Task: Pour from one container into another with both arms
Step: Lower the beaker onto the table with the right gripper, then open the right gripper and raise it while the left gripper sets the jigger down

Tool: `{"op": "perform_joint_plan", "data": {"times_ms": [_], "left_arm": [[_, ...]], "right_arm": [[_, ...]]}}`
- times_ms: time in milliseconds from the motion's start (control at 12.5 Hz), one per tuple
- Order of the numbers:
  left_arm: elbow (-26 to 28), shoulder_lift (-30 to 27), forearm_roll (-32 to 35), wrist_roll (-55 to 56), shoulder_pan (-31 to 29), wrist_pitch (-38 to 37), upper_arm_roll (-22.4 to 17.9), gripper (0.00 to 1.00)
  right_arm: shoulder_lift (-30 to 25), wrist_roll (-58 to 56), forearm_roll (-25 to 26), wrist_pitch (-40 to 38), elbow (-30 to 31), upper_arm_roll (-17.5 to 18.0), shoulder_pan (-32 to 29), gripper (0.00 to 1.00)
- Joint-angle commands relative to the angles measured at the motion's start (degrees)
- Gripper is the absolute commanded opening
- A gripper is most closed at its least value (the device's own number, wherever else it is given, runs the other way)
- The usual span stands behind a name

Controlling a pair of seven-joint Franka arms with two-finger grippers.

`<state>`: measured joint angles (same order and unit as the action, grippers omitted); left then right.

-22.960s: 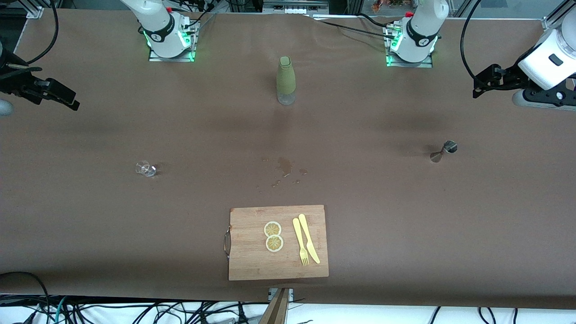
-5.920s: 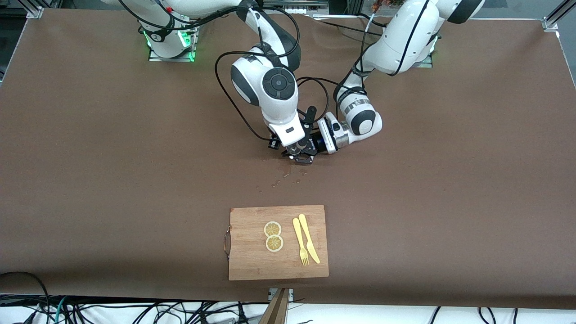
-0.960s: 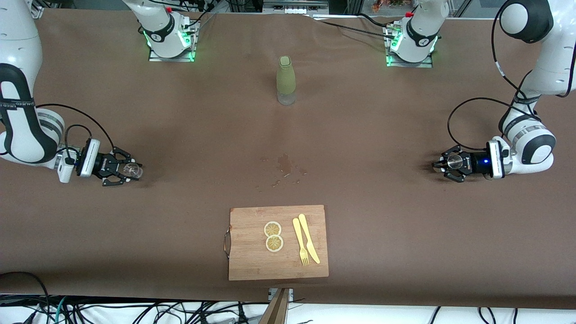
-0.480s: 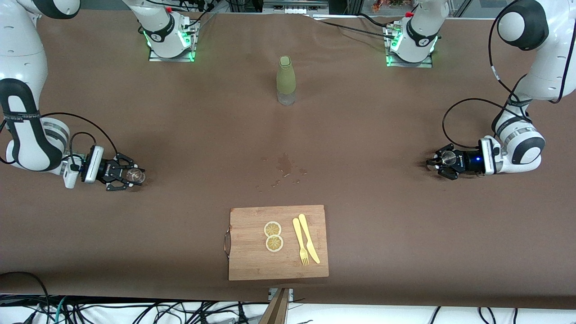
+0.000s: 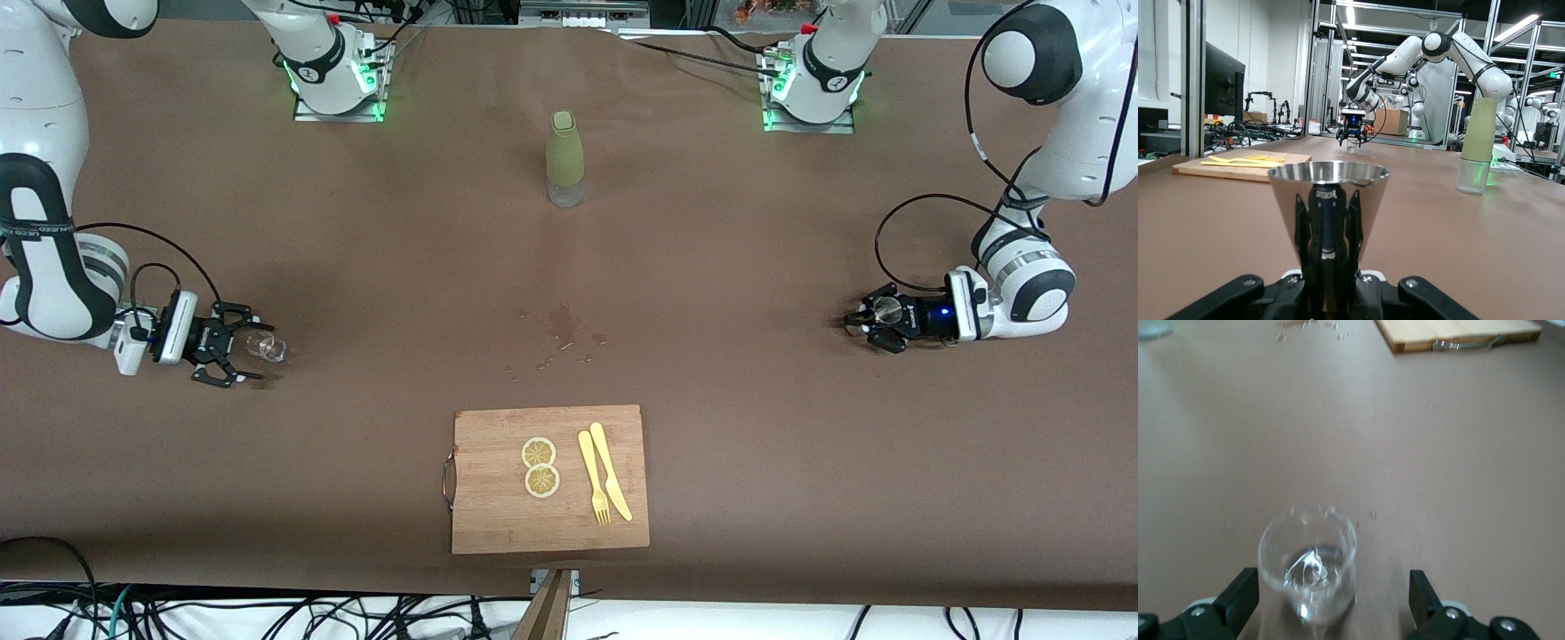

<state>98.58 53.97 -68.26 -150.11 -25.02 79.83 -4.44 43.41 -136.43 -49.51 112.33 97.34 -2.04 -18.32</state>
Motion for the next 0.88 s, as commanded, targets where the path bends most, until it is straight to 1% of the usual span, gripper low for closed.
{"op": "perform_joint_plan", "data": {"times_ms": [0, 80, 160, 240, 320, 480, 640, 720, 800], "left_arm": [[-1.38, 0.88, 1.55, -1.59, -0.29, -1.6, -0.4, 0.0], [-1.38, 1.05, 1.55, -1.59, -0.29, -1.6, -0.4, 0.0], [-1.38, 1.31, 1.55, -1.59, -0.29, -1.6, -0.4, 0.0], [-1.38, 1.4, 1.55, -1.59, -0.29, -1.52, -0.4, 0.09], [-1.38, 1.49, 1.55, -1.59, -0.29, -1.52, -0.4, 0.15], [-1.46, 1.84, 1.55, -1.67, -0.29, -1.52, -0.49, 0.17], [-1.46, 1.84, 1.64, -1.85, -0.29, -1.52, -0.49, 0.24], [-1.46, 1.84, 2.07, -2.37, -0.29, -1.52, -0.66, 0.27], [-1.46, 1.84, 2.07, -2.38, -0.29, -1.52, -0.66, 0.32]], "right_arm": [[-3.93, 5.89, 5.72, -0.19, -0.57, -0.95, 0.12, 1.0], [-7.0, 11.57, 10.18, 0.25, 0.13, -0.95, 0.91, 1.0], [-9.55, 19.11, 16.14, 0.6, 0.31, -0.95, 1.96, 1.0], [-12.36, 27.54, 22.2, 0.61, 0.48, -0.95, 3.36, 1.0], [-15.17, 35.19, 26.44, 0.52, 1.18, -0.95, 4.86, 1.0], [-19.66, 48.83, 32.08, 0.52, 2.68, -0.95, 8.37, 1.0], [-24.58, 64.72, 40.41, 0.34, 4.34, -0.51, 12.41, 1.0], [-26.52, 72.2, 43.85, -0.18, 4.79, 0.19, 13.74, 1.0], [-28.02, 77.93, 46.15, -0.36, 5.14, 1.76, 14.79, 1.0]]}}
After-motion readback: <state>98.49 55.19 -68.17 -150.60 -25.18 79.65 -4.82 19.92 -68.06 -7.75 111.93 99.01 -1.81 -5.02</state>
